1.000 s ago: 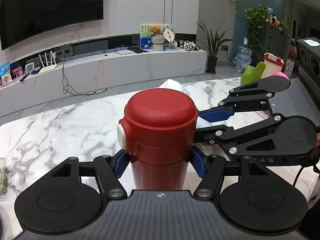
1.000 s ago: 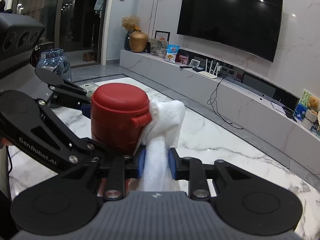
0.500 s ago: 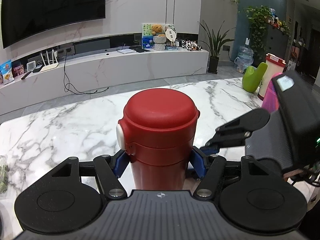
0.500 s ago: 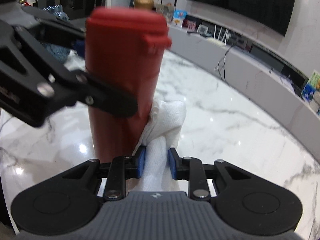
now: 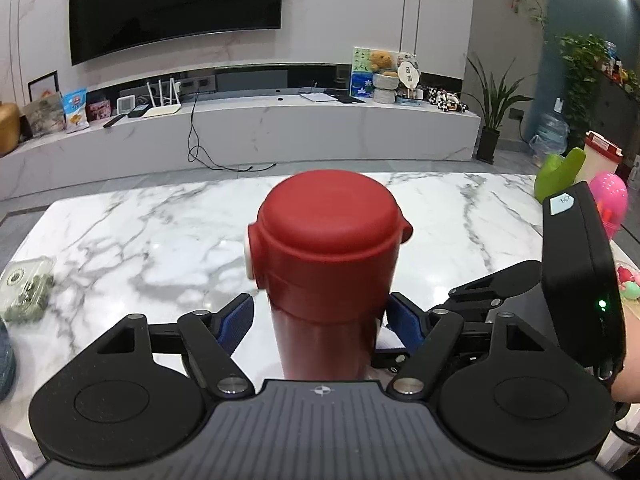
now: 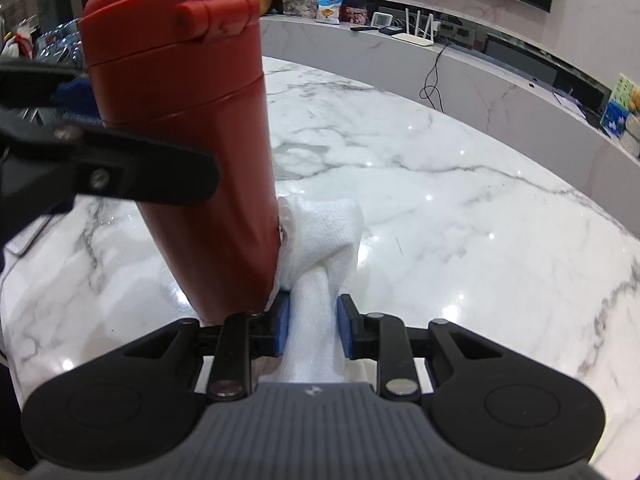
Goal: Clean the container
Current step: 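Wipe the red bottle body near its handle with the right tool's cloth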
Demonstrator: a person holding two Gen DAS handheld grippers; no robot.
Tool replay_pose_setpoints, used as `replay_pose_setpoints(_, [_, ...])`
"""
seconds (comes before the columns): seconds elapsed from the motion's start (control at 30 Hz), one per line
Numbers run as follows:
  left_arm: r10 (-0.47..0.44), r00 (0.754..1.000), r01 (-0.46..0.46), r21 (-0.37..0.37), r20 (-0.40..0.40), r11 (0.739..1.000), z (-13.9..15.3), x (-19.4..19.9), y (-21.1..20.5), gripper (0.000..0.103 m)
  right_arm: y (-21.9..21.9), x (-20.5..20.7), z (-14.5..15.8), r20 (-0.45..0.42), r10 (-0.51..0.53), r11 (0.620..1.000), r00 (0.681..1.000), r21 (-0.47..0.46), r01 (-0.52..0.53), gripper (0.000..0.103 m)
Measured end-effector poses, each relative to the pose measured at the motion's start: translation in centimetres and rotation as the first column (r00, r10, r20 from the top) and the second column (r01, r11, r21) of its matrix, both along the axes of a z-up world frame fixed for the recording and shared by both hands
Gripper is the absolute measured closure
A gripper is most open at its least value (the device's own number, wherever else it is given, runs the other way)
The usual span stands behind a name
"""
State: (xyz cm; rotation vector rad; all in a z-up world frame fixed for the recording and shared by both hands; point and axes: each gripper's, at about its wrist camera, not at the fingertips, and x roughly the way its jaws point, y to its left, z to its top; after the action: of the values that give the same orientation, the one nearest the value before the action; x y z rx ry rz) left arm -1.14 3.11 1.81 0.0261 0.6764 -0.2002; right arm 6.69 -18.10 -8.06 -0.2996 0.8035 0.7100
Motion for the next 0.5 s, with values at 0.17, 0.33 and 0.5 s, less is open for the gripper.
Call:
replay_pose_setpoints(0.17, [-0.028,1.0,0.028,0.005,0.001,1.0,0.1,-0.1,-0.2,0.041,0.3,0.3,0.1,-0.035,-0.031,0.999,0.999,0.01,0.031,0.075])
replay_pose_setpoints(0.33, [-0.082,0.997,0.082,0.009,0.003,0.997,0.1,0.4,0.2,0.041,0.0,0.1,0.7,-0.007,0.001,1.0,1.0,0.025,0.0,0.075])
replay_pose_setpoints(0.5, [-0.128,0.992,0.128,-0.014,-0.007,0.992,0.1,1.3,1.1,0.041,-0.5,0.1,2.5,0.065,0.024,0.996,0.998,0.088,-0.03,0.075])
